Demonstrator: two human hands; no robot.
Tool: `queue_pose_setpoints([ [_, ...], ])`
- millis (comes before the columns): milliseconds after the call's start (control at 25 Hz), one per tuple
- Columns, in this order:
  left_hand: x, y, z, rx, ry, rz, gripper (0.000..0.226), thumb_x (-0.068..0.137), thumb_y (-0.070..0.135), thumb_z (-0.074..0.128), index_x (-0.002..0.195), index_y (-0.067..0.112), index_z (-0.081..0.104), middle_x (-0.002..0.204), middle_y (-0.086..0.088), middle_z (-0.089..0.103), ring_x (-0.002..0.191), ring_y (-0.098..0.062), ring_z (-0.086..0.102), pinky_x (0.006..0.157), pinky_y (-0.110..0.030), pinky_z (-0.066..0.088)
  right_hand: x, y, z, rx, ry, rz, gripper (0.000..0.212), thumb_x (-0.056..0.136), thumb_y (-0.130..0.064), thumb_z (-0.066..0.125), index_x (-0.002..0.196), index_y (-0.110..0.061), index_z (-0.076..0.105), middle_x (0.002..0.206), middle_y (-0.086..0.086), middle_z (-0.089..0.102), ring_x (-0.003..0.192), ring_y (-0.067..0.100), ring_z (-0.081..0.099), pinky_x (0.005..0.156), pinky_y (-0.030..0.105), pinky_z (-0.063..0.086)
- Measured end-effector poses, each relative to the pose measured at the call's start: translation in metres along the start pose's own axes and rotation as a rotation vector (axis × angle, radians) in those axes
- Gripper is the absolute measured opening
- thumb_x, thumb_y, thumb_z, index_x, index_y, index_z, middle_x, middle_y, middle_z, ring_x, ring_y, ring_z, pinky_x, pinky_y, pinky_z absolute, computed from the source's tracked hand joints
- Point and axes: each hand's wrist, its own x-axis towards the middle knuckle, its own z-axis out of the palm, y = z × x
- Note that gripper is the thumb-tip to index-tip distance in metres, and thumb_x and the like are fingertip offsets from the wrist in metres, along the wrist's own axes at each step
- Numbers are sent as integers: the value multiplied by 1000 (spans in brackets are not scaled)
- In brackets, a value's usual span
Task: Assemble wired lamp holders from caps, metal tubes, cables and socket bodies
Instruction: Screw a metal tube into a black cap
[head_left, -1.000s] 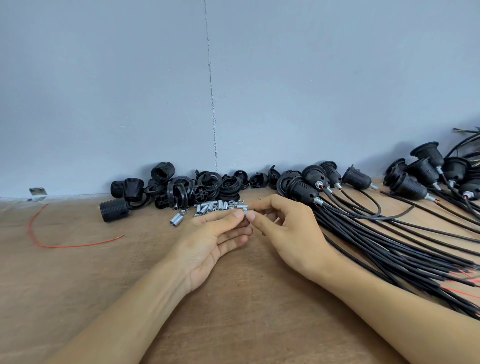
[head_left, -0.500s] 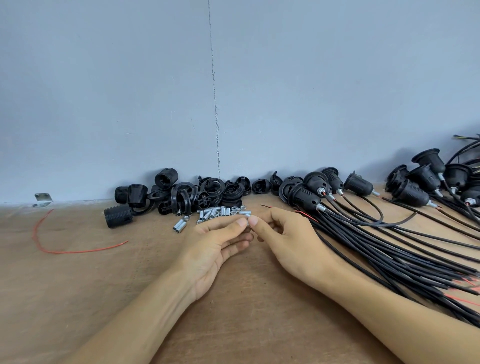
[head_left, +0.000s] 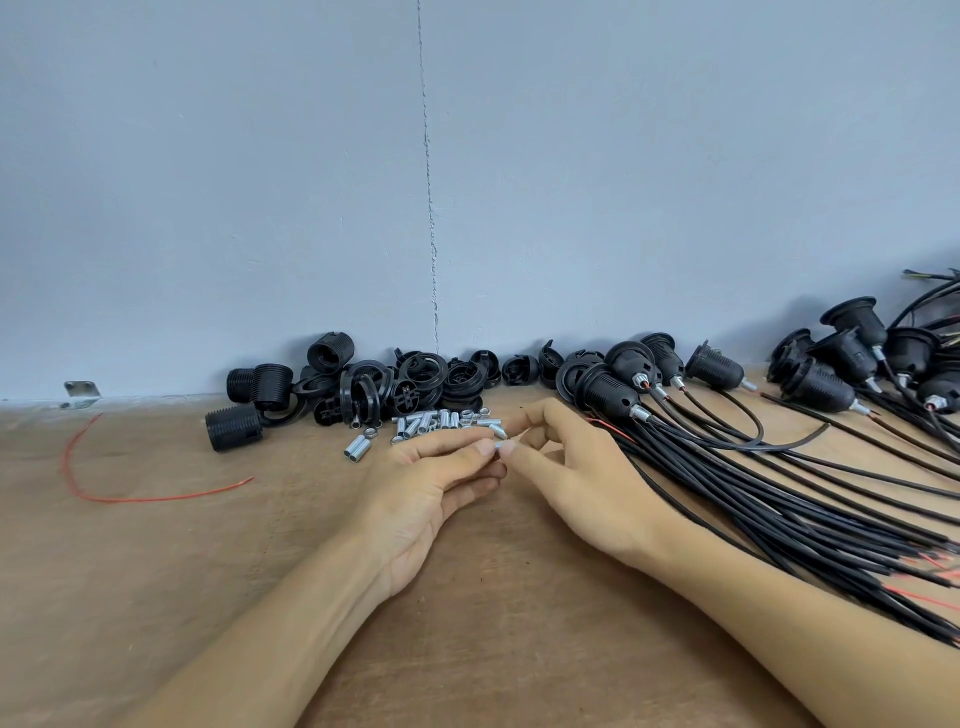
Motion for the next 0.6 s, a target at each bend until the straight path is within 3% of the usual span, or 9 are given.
queue_pose_setpoints([
  [40,0,0,0,0,2,2,29,67,7,79,95,1,81,100,-23,76,82,-23,76,70,-23,60,0,1,0,-20,3,-30,10,96,-35,61,91,-27,64,76,-11,65,64,6,54,64,23,44],
  [120,-1,-1,1,10,5,8,29,66,7,80,95,1,81,98,-22,77,83,-23,76,70,-23,60,3,3,0,-88,43,-56,33,100,-44,54,73,-25,62,62,-15,58,57,3,48,61,26,41],
  [200,0,-1,1,14,12,10,28,65,7,81,92,3,81,96,-21,77,83,-23,76,70,-23,60,5,6,-3,-108,53,-7,48,99,-57,43,72,-23,64,62,-11,60,59,5,52,63,29,43],
  [320,-1,-1,2,12,6,12,27,64,6,80,90,2,81,97,-22,77,82,-23,76,69,-23,60,5,7,-6,-63,-21,-27,23,96,-47,57,87,-29,67,75,-12,66,63,4,55,61,20,43],
  [440,0,-1,2,29,4,18,25,63,7,80,87,4,82,93,-19,77,81,-22,76,69,-23,60,8,6,-6,-83,35,-2,52,100,-55,44,68,-20,67,61,-9,61,54,1,49,57,17,38],
  [480,1,-1,2,28,6,19,25,63,7,80,88,4,82,92,-18,77,81,-22,76,69,-23,60,8,6,-7,-55,37,17,52,99,-56,43,72,-19,67,64,-5,62,55,1,49,57,17,38],
  [600,1,-2,1,12,7,22,21,68,2,79,88,2,81,94,-21,77,81,-23,77,69,-23,59,5,4,-9,-21,-55,-34,21,95,-41,62,87,-23,68,76,-3,65,55,2,49,57,16,39],
])
